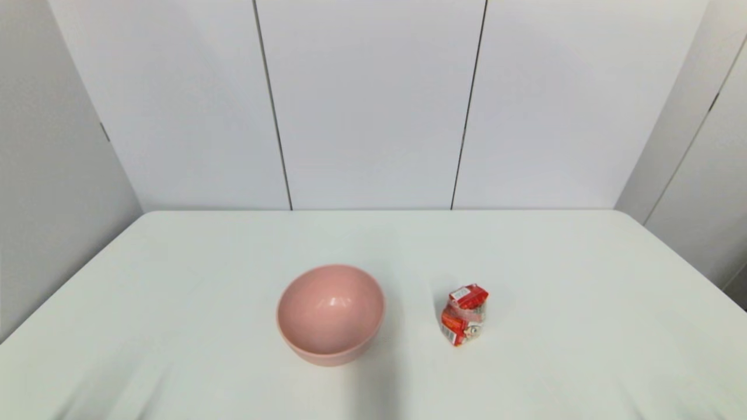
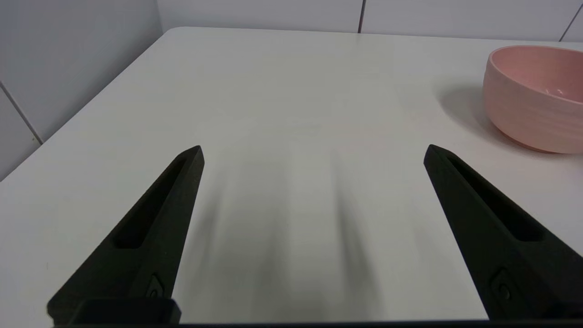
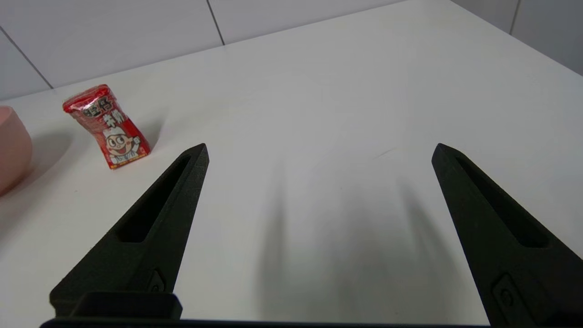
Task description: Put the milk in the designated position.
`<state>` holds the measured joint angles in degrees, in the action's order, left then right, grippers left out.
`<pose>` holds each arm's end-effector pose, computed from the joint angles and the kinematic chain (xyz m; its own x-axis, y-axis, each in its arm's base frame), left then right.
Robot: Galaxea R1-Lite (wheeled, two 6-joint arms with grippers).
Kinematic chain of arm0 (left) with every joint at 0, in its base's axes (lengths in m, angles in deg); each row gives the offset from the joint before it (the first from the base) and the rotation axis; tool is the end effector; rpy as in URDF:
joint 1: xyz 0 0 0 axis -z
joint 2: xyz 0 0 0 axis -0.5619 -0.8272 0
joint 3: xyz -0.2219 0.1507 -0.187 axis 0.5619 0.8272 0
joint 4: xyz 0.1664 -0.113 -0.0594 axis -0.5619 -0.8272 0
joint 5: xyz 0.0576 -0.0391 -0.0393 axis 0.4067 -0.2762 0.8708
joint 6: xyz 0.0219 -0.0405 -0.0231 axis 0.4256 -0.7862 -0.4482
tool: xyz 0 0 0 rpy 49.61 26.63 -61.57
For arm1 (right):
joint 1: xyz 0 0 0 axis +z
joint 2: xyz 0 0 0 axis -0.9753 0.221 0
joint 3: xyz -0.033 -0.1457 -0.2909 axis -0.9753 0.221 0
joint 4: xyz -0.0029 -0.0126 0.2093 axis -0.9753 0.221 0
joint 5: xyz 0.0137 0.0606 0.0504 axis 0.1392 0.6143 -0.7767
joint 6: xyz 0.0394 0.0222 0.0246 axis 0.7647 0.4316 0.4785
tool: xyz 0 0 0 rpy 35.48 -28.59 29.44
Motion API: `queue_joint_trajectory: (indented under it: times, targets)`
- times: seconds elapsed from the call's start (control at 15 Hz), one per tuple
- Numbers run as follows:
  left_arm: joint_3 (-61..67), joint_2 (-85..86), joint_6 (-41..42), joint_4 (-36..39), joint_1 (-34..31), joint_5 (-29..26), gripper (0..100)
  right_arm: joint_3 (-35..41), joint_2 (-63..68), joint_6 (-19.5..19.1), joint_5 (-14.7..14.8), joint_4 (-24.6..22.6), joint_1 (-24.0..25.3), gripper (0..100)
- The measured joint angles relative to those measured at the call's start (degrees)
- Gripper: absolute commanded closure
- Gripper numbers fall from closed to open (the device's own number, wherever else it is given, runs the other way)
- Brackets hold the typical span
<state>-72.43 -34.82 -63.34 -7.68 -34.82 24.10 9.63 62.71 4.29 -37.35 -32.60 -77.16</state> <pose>0.0001 -0.0002 0.0764 0.9999 0.0079 0.0083 -0.0078 0.9999 -0.0115 -0.0001 -0.0029 0.0736 0.9984 -0.0549 -0.0121 0.0562 0.9768 0.2065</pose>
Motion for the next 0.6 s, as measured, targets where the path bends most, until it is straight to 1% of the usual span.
queue_joint_trajectory:
  times: [0.6]
  targets:
    - [0.0, 0.0, 0.0, 0.0, 0.0, 0.0, 0, 0.0, 0.0, 0.2, 0.1, 0.0, 0.0, 0]
